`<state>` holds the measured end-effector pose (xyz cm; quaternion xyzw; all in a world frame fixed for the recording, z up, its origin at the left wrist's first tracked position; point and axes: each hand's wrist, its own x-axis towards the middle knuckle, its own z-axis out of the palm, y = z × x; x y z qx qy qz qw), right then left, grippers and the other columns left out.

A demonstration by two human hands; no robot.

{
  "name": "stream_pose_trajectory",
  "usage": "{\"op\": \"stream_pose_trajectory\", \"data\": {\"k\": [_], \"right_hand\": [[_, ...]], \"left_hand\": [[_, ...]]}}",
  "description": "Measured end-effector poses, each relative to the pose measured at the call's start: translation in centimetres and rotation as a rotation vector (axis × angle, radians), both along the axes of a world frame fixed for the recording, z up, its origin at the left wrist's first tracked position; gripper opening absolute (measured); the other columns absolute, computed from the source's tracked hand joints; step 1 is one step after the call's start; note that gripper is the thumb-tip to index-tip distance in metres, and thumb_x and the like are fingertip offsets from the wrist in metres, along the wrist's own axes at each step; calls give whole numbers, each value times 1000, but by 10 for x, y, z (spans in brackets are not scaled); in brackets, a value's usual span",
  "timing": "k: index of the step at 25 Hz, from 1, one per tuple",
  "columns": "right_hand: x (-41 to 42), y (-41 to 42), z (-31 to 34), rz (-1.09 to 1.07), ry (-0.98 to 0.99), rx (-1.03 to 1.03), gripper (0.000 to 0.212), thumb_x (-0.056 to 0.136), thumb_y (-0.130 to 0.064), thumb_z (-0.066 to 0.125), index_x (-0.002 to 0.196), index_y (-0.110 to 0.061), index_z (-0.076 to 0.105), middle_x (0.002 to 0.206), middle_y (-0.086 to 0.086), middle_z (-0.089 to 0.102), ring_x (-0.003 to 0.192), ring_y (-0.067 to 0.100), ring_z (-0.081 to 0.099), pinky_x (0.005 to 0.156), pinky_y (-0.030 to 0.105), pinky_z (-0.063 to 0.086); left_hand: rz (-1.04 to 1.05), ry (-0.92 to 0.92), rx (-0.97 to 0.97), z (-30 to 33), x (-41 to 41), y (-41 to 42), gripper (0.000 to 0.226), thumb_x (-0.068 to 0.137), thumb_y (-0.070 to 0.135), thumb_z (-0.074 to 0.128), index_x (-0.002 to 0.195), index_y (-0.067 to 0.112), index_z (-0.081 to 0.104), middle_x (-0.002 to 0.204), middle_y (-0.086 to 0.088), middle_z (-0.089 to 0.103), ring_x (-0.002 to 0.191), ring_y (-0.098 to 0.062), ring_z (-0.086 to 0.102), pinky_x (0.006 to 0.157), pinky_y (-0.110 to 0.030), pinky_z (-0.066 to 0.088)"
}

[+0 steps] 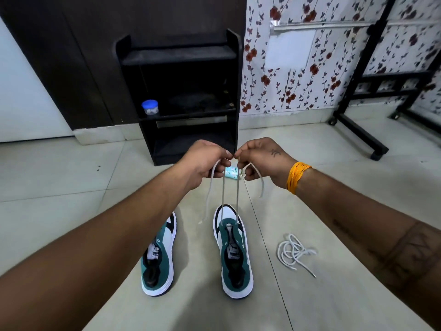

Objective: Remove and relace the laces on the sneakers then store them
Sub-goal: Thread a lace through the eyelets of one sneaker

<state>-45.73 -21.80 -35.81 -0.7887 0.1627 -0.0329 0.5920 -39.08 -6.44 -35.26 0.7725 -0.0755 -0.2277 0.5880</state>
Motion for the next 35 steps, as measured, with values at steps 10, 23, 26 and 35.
{"op": "stream_pose_trajectory", "data": {"k": [10, 23, 26, 35], "right_hand": [[-5, -5, 80, -32, -95, 77, 14, 95, -7, 61, 99, -7, 75, 78, 9, 71, 56, 15, 59, 60, 31, 58], [-10, 0, 111, 36, -204, 146, 15, 92, -3, 67, 104, -6, 76, 90, 15, 77, 72, 20, 71, 69, 35, 61], [-8, 4, 109, 5, -294, 58, 10, 95, -18, 74, 97, -8, 77, 78, 6, 73, 63, 12, 66, 68, 35, 63], [-9, 8, 110, -51, -357, 119, 5, 94, -8, 72, 90, -7, 71, 81, 13, 68, 71, 23, 68, 71, 39, 63]], "left_hand": [[-7, 45, -137, 75, 0, 6, 23, 101, 5, 50, 105, 1, 72, 81, -11, 73, 59, -12, 65, 58, -26, 59], [-93, -42, -176, 113, 0, 20, 21, 100, -3, 54, 108, 1, 72, 93, -19, 78, 76, -23, 76, 68, -34, 64], [-63, -157, -153, 108, 1, 22, 12, 100, 11, 65, 106, 5, 73, 87, -14, 77, 70, -19, 75, 65, -33, 63], [-17, -343, -103, 109, -5, 22, 12, 88, -7, 70, 98, 1, 71, 87, -20, 75, 74, -26, 74, 72, -40, 66]]}}
